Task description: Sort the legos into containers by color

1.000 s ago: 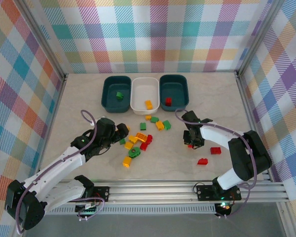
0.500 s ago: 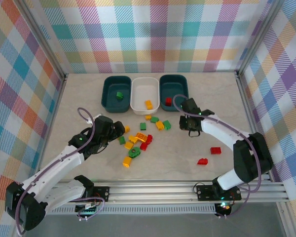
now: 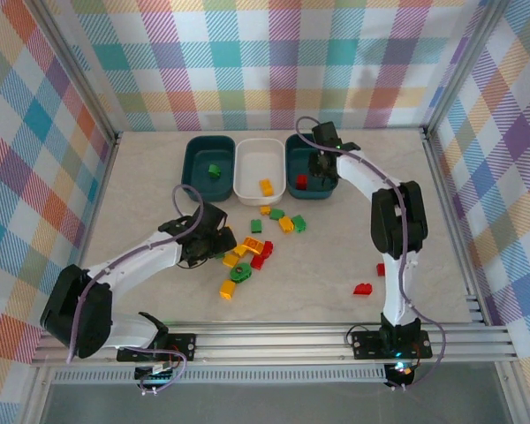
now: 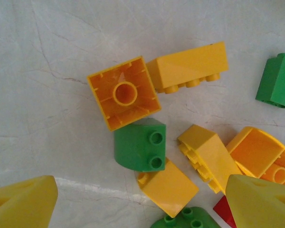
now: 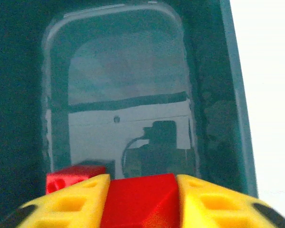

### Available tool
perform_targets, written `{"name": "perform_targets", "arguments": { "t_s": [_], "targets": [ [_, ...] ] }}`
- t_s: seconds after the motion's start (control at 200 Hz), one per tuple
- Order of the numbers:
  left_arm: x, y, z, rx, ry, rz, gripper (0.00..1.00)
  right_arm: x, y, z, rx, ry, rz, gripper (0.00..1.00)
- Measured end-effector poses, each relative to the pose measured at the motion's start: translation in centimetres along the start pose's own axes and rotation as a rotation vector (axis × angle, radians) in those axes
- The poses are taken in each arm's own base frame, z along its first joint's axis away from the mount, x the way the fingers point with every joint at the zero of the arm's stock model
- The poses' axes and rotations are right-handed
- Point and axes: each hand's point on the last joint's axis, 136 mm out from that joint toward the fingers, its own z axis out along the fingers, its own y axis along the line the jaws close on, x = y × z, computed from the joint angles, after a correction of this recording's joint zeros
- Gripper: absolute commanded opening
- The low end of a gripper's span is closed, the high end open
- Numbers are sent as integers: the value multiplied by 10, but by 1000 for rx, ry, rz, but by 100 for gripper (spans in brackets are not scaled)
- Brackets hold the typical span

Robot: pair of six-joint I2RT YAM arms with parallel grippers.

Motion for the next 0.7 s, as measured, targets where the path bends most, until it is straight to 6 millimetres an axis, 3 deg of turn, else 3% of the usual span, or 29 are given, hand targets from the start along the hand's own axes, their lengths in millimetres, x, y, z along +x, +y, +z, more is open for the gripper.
{"name": "perform_targets", "arguments": {
  "t_s": [0.17, 0.28, 0.37, 0.575, 0.7],
  "targets": [
    [-5, -8, 5, -7, 4, 7, 87, -17, 6, -7, -20, -14, -12, 59],
    [-3, -5, 12, -33, 18, 15, 82, -10, 4, -20, -40, -14, -12, 61],
    [-1, 1, 21, -68, 26, 27, 77, 11, -2, -42, -61, 3, -7, 62],
    [5, 14, 42, -157, 52, 60, 71, 66, -9, -113, -160, -44, 35, 62],
    [-2, 7, 51, -146, 25, 62, 65, 96, -6, -132, -209, -51, 36, 62]
  ]
}}
